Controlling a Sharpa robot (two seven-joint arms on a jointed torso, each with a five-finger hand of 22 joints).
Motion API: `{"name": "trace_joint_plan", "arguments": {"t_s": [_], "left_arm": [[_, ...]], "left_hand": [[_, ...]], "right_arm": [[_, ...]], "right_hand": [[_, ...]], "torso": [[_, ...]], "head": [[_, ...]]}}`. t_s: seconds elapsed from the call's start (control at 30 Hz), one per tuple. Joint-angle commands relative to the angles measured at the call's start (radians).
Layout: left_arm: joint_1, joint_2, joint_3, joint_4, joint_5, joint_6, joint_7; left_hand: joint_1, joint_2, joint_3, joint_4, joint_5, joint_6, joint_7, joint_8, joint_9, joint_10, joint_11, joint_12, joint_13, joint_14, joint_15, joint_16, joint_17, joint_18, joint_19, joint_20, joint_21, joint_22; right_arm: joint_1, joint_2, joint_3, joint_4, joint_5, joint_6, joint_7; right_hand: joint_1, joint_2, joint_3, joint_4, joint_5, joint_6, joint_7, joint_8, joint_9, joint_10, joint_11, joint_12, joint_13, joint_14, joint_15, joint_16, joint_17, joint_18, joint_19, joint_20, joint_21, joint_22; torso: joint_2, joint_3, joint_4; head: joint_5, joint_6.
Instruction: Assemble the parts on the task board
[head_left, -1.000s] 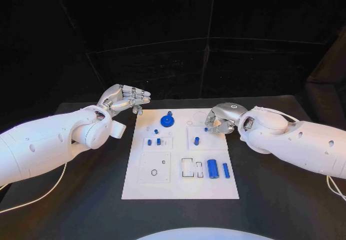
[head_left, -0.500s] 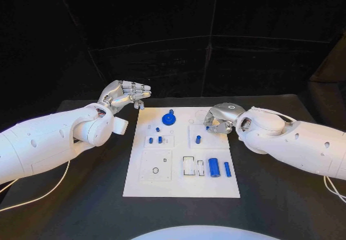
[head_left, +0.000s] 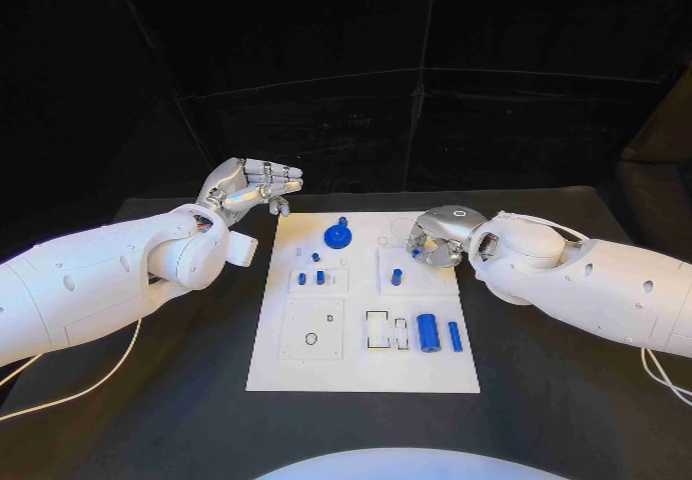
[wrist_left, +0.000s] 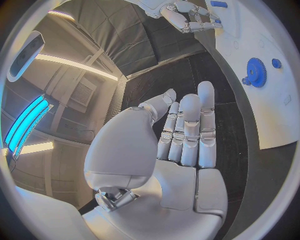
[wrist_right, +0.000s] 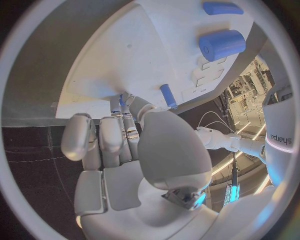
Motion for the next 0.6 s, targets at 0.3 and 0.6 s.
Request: {"name": "trace_joint_plan", "arguments": {"t_s": [0.3, 0.6], "left_arm": [[0.001, 0.001, 0.001, -0.003, 0.009, 0.009, 0.018], [0.001, 0.001, 0.001, -0.008, 0.009, 0.008, 0.016]], "left_hand": [[0.010, 0.014, -0.001, -0.004, 0.003, -0.002, 0.003, 0.005, 0.000, -0.005, 0.004, 0.006, 0.000, -0.005, -0.001, -0.006, -0.005, 0.012, -0.006, 0.000, -0.005, -0.002], [0.011, 0.015, -0.001, -0.005, 0.003, -0.002, 0.003, 0.005, 0.000, -0.006, 0.004, 0.006, 0.000, -0.006, -0.001, -0.006, -0.005, 0.012, -0.006, 0.000, -0.005, -0.003]], "right_arm": [[-0.009, 0.005, -0.004, 0.005, -0.059, 0.007, -0.062], [-0.013, 0.001, -0.004, 0.028, -0.082, -0.055, -0.077]], "right_hand": [[-0.007, -0.011, 0.099, -0.023, -0.029, 0.037, -0.004, 0.008, 0.001, 0.041, -0.007, 0.000, -0.001, 0.019, -0.009, 0.012, -0.006, -0.010, 0.017, -0.008, 0.021, 0.024], [-0.024, -0.020, 0.117, -0.022, -0.036, 0.044, -0.005, 0.007, 0.002, 0.048, -0.009, -0.001, 0.000, 0.019, -0.010, 0.015, -0.009, -0.011, 0.021, -0.009, 0.027, 0.034]], "torso": [[0.000, 0.0000, 0.0001], [-0.001, 0.0000, -0.0004]], "head": [[-0.003, -0.003], [-0.004, -0.002]]}}
